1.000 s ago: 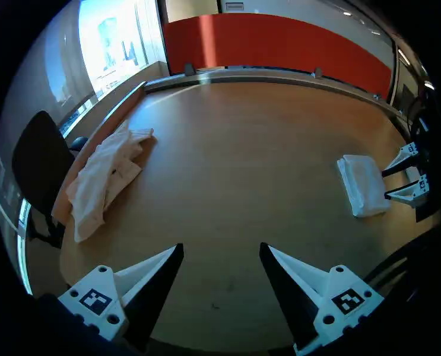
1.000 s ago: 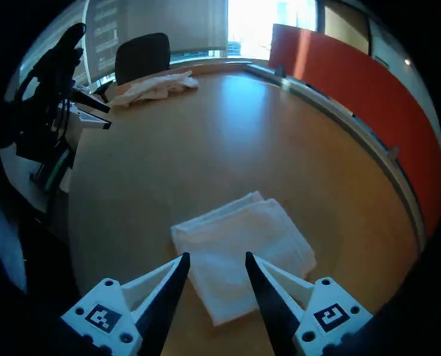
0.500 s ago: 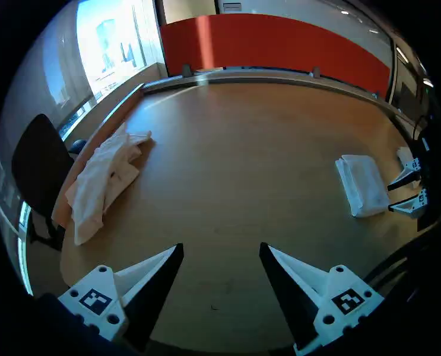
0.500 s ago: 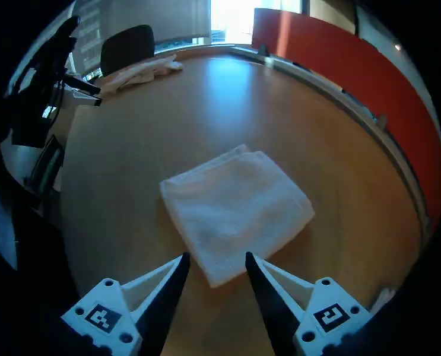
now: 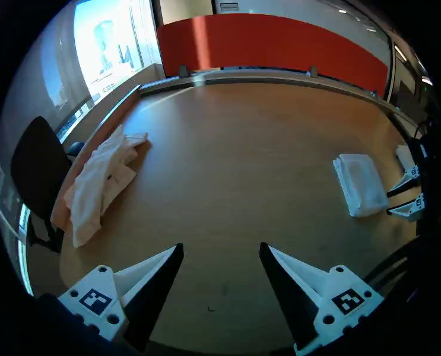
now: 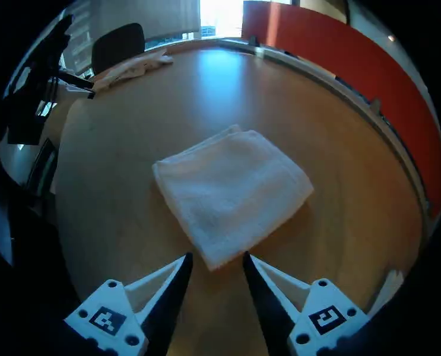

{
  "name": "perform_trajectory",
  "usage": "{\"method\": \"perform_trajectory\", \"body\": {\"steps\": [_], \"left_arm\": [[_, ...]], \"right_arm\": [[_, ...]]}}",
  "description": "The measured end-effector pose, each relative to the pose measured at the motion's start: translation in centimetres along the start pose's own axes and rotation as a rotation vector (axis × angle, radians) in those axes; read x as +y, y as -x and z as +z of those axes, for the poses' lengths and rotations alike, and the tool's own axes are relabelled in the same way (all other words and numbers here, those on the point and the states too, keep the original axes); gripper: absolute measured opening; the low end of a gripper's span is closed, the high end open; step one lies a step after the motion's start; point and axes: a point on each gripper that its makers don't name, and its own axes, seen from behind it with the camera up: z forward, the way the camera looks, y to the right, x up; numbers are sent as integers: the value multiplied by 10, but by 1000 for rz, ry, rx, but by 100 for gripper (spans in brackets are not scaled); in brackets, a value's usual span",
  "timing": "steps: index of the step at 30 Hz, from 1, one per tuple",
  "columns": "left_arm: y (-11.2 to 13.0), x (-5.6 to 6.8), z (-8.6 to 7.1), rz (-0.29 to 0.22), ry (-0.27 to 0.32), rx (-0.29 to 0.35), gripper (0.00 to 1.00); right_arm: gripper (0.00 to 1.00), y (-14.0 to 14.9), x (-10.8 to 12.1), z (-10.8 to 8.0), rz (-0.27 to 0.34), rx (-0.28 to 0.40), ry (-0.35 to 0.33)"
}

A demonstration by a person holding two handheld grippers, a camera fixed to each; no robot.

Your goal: Fold towel

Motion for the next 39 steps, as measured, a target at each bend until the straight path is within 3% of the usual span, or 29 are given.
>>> {"method": "perform_trajectory", "body": {"steps": [5,11,23,30,39], "left_arm": [[-1,1,0,-1,2,2,95],[-1,0,-1,-3,4,2,95],[1,0,0,-4,7,1,95],[1,-2,0,-3,5,1,95],[-5,-1,3,-2,9,11,95]], "right_arm": [[48,4,0,3,15,-7,5],[46,10,-1,4,14,-20,16],[5,11,-4,3,21,-17,19],[5,5,1,0,16,-5,28],[5,-36,15,-24,3,68,38]]}}
